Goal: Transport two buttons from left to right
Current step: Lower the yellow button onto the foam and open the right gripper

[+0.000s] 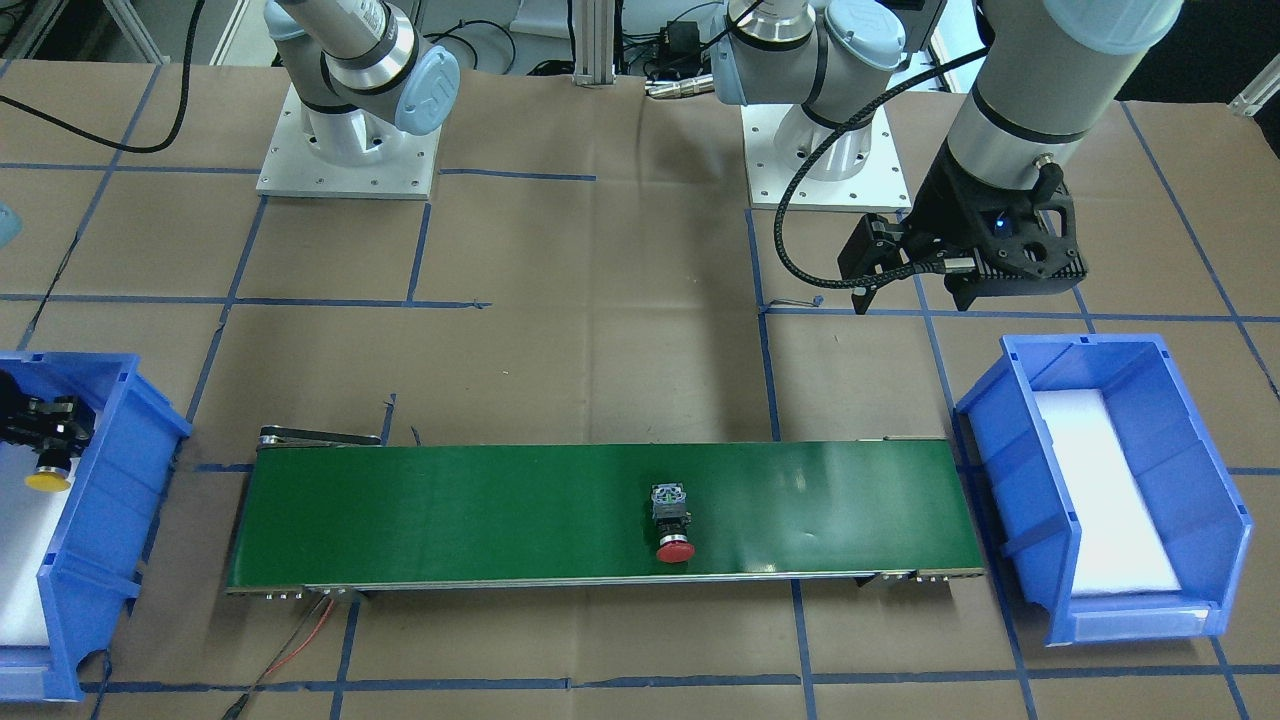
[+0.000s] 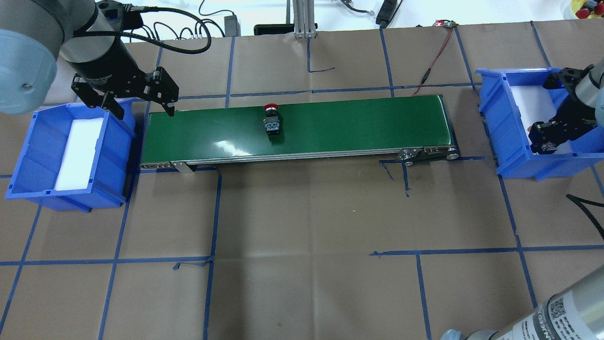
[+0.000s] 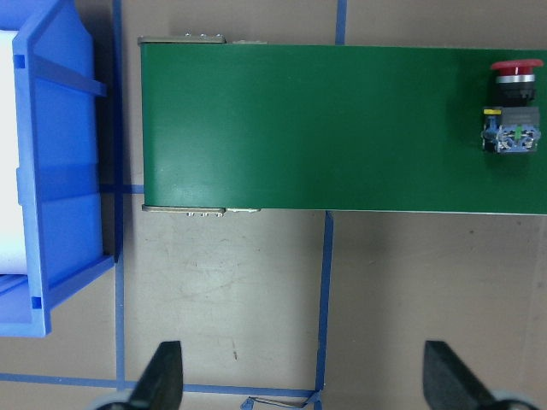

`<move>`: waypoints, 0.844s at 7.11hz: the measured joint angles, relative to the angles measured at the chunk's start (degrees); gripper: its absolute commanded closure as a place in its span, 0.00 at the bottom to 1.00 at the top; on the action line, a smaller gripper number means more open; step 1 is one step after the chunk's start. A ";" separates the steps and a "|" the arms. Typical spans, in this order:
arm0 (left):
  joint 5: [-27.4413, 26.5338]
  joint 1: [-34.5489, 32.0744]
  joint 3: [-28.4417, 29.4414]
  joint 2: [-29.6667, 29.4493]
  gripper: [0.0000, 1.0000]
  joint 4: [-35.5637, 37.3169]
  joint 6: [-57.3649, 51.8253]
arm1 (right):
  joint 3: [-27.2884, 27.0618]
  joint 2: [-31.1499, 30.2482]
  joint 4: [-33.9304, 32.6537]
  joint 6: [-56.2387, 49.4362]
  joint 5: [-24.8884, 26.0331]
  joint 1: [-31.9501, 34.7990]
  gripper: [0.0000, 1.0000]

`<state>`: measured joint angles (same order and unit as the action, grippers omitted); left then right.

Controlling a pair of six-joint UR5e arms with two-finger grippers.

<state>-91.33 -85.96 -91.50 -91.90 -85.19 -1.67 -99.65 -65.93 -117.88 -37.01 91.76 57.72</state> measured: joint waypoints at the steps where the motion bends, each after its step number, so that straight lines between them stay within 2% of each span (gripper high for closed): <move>1: 0.00 0.00 0.00 0.01 0.00 0.02 0.00 | 0.02 0.52 -0.35 0.09 -0.03 -0.03 0.03; 4: 0.01 0.00 0.00 0.04 0.00 0.03 -0.14 | 0.35 0.99 -4.99 0.36 -1.38 0.20 0.01; 6: 0.01 0.00 0.00 -0.02 0.00 0.03 -0.17 | 0.71 0.54 -5.45 0.48 -1.73 0.53 0.01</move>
<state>-91.32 -85.96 -91.49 -91.92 -85.17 -1.84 -98.94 -65.39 -123.33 -36.53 90.03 58.25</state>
